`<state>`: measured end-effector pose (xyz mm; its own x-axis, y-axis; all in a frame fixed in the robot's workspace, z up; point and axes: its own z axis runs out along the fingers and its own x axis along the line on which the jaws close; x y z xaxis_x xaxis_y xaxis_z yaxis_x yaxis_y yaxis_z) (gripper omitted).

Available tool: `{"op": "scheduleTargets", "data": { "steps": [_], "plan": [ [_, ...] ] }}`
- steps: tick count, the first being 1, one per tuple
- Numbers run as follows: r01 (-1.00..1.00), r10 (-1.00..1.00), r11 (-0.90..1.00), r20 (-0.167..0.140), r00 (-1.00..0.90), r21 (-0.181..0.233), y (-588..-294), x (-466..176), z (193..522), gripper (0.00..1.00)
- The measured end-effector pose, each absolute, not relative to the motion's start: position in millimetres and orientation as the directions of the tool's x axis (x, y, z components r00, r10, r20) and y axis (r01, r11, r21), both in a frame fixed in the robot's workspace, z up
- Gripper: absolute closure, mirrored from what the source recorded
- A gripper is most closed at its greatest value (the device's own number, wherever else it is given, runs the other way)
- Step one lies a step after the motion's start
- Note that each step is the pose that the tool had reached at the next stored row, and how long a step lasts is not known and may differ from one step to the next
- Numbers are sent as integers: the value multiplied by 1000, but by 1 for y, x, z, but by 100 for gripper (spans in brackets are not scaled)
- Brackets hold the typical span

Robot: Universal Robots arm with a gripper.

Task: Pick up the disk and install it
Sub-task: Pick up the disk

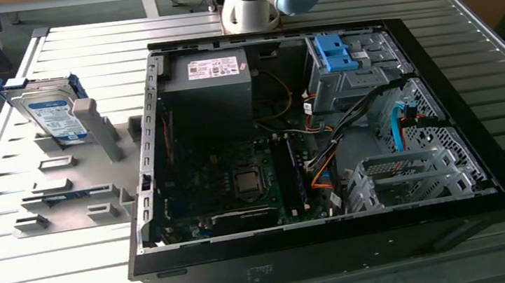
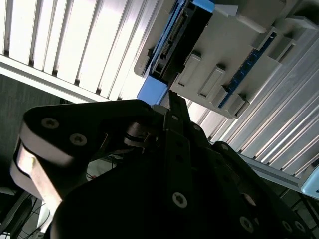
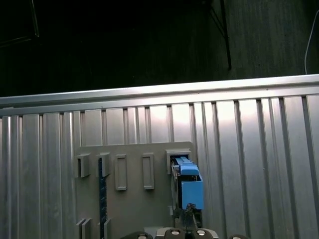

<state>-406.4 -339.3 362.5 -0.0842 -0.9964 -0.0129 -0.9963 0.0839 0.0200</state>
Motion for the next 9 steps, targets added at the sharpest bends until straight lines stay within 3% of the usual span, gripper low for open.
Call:
{"op": "scheduleTargets", "data": {
  "steps": [3, 4, 6, 7, 9],
  "plan": [
    [-996, -996, 84, -13, -84, 20, -339, -406, 362, 89],
    [-996, -996, 84, -13, -84, 20, -339, -406, 362, 83],
    [-996, -996, 84, -13, -84, 20, -339, -406, 362, 83],
    [-996, -996, 84, -13, -84, 20, -339, -406, 362, 76],
    [-996, -996, 84, -13, -84, 20, -339, -406, 362, 76]
  ]
}}
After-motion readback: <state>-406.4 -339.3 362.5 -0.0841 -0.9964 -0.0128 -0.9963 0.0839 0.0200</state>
